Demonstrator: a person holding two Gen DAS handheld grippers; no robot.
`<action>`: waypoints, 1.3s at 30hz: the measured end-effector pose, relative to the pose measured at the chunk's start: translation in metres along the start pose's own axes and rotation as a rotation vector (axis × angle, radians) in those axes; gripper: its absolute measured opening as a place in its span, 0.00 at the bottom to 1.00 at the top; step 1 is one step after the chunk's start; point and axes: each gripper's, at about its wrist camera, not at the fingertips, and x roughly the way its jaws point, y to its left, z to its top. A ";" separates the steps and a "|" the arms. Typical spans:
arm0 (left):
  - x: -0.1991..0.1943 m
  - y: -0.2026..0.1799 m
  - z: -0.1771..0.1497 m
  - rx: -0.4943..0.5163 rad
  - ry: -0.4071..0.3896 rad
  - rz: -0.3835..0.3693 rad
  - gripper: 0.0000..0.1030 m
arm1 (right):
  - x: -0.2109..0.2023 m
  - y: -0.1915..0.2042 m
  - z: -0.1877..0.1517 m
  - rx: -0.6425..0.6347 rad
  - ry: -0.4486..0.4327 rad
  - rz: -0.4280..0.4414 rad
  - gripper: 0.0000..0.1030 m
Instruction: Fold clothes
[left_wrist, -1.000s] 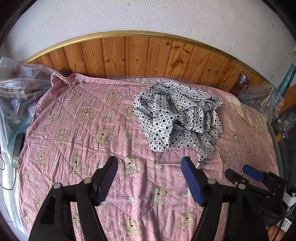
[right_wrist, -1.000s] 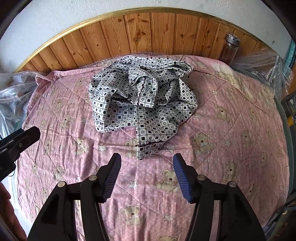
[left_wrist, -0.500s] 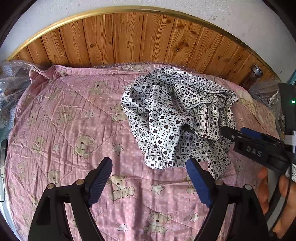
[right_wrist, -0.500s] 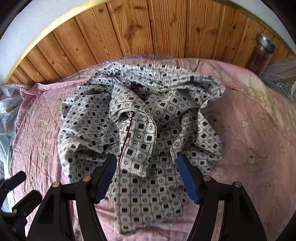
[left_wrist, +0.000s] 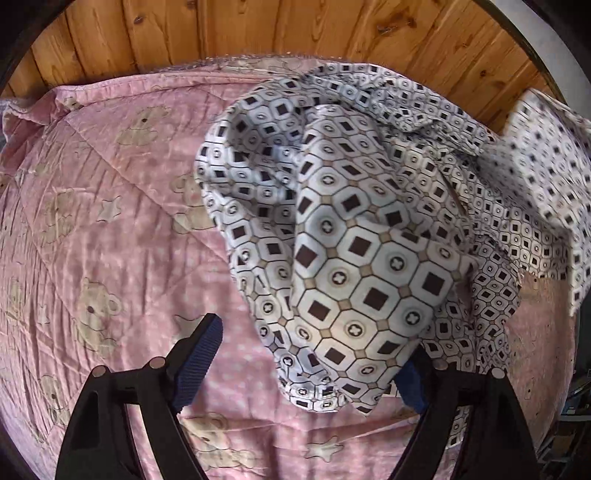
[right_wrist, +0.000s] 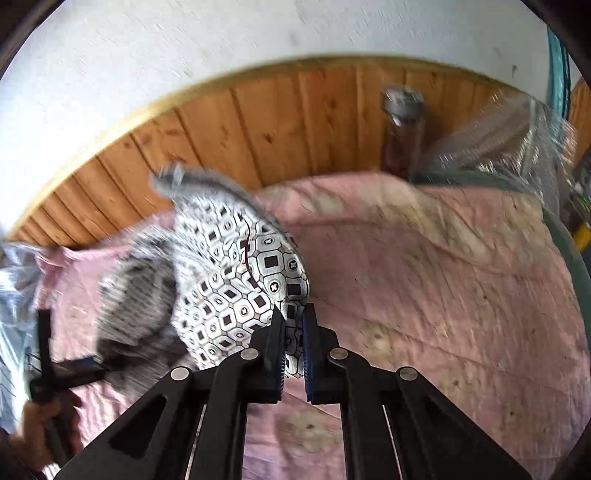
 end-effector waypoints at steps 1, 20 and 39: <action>0.000 0.009 0.000 -0.021 0.002 0.016 0.82 | 0.020 -0.011 -0.011 0.013 0.066 -0.029 0.07; -0.123 0.167 -0.020 -0.241 -0.131 0.033 0.44 | 0.035 0.011 -0.008 -0.026 0.092 0.073 0.49; -0.036 0.134 -0.029 -0.250 -0.088 -0.132 0.54 | 0.016 0.024 0.089 -0.155 -0.018 0.037 0.02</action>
